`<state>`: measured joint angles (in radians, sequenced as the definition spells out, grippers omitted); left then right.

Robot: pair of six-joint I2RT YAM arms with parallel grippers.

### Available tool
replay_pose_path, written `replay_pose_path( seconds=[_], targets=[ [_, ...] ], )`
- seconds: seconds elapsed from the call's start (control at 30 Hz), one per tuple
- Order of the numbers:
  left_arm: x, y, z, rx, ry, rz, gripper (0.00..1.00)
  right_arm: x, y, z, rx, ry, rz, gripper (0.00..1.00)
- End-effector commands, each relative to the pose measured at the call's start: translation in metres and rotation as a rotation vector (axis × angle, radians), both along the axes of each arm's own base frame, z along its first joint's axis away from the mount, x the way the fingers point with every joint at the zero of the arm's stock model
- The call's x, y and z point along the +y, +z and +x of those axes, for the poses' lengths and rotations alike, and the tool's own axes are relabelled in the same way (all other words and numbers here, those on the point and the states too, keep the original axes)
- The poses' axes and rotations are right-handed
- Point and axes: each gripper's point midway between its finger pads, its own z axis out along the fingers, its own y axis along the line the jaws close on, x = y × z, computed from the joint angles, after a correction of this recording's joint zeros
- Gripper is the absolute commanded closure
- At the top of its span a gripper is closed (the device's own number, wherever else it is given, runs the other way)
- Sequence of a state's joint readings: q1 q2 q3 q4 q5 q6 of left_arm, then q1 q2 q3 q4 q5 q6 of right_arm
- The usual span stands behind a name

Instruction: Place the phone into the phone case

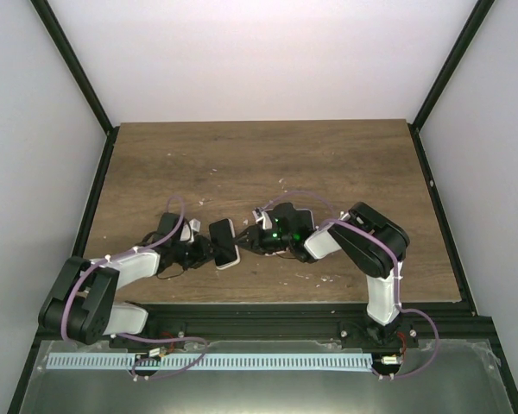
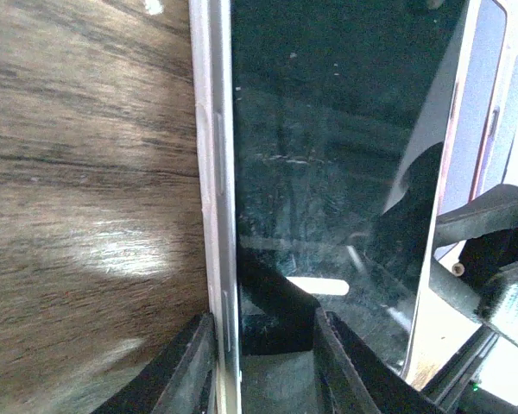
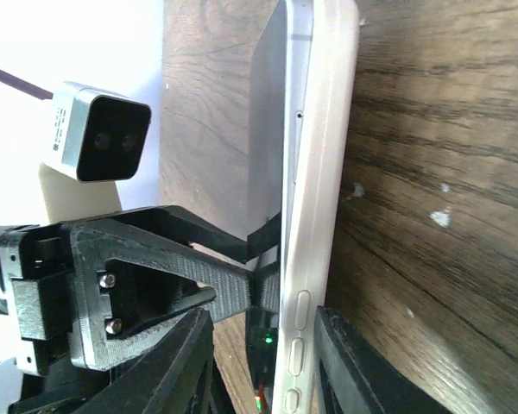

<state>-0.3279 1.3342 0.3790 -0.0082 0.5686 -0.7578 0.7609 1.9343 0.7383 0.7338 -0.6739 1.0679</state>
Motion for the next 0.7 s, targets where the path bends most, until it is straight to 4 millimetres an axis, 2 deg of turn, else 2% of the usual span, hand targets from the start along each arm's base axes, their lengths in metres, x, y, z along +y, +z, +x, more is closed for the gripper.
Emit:
replay_pose_path(
  seconds=[0.0,0.1,0.37,0.5,0.6,0.67],
  targets=[
    [-0.010,-0.006,-0.019,0.062,-0.061,-0.038,0.72,0.028,0.035,-0.014,-0.058,0.118,0.091,0.67],
    [-0.011,-0.007,-0.019,0.060,-0.066,-0.046,0.77,0.030,0.028,-0.018,-0.051,0.141,0.089,0.67],
    [-0.014,-0.007,-0.019,0.052,-0.078,-0.066,0.77,0.037,0.034,-0.026,-0.065,0.193,0.124,0.72],
    [-0.012,-0.003,-0.019,0.049,-0.078,-0.046,0.68,0.035,0.043,-0.027,-0.100,0.196,0.138,0.70],
    [-0.010,0.002,-0.018,0.039,-0.068,-0.045,0.53,0.034,0.045,-0.026,-0.112,0.187,0.128,0.69],
    [-0.011,0.006,-0.016,0.029,-0.058,-0.060,0.51,0.033,0.046,-0.026,-0.113,0.179,0.129,0.69]
  ],
)
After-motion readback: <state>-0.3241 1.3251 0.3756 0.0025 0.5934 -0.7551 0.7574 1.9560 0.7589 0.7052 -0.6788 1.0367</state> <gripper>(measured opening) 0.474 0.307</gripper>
